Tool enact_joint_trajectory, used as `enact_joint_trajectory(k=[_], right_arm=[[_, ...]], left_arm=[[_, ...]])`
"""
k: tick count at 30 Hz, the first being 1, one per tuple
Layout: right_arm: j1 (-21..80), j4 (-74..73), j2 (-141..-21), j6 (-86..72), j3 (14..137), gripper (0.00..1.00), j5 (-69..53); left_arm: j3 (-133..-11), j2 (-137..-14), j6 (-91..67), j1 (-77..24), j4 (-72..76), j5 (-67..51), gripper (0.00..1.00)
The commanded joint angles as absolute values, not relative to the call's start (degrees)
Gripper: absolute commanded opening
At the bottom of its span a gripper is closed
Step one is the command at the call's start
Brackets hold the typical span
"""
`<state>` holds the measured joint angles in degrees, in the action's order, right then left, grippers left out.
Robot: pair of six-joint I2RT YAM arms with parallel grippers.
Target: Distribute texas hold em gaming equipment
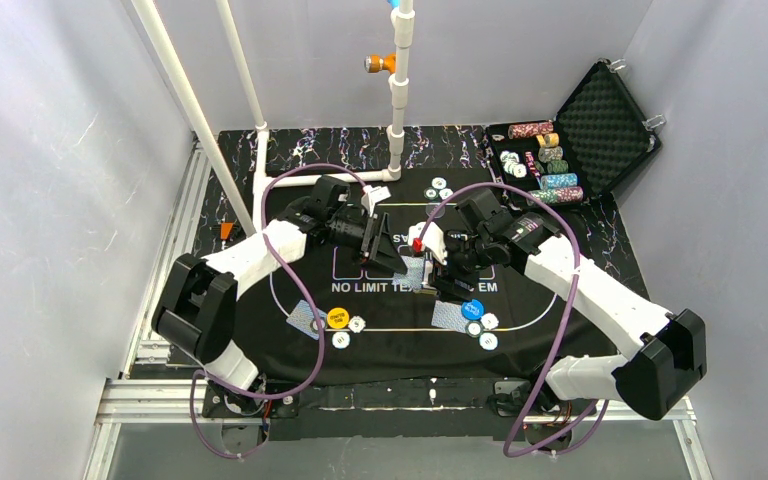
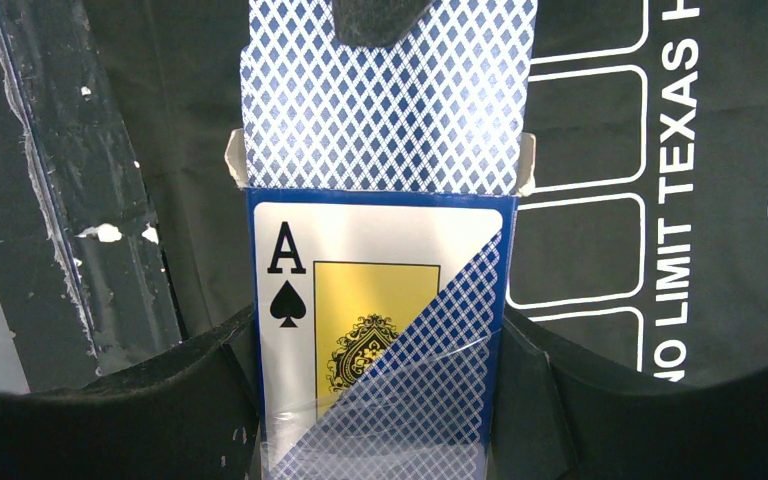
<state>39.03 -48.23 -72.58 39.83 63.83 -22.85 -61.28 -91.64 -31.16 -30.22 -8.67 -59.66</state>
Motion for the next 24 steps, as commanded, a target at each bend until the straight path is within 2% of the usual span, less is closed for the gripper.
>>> enact_joint_trajectory(k=[1,3,7,14,19,24], right_arm=[[38.84,-45.88,-71.18,40.18,64.0,0.01,-24.49],[38.84,-45.85,-71.44,40.14,64.27,0.01,-24.6],[38.85,-45.97,-71.46,40.16,64.43,0.01,-24.49],[38.85,-45.66,-71.19,39.78,63.7,0.01,-24.35],[38.75,-45.79,-71.1,39.77,63.68,0.01,-24.31],[38.53,-45.41,-70.9,39.14,63.38,0.01,-23.38]], left_arm=[[-60.37,-88.84,-33.63,-31.02,-4.13,-61.42,0.54],[-60.69,-89.59,-33.88,-31.57,-3.81,-61.46,0.53],[-60.6,-89.6,-33.01,-31.54,-5.22,-61.63,0.38],[-59.55,-86.5,-29.1,-29.01,-9.69,-62.68,0.19],[-60.25,-84.49,-25.41,-27.56,-14.18,-62.84,0.01],[-60.98,-83.11,-23.24,-25.22,-16.86,-64.84,0.0]])
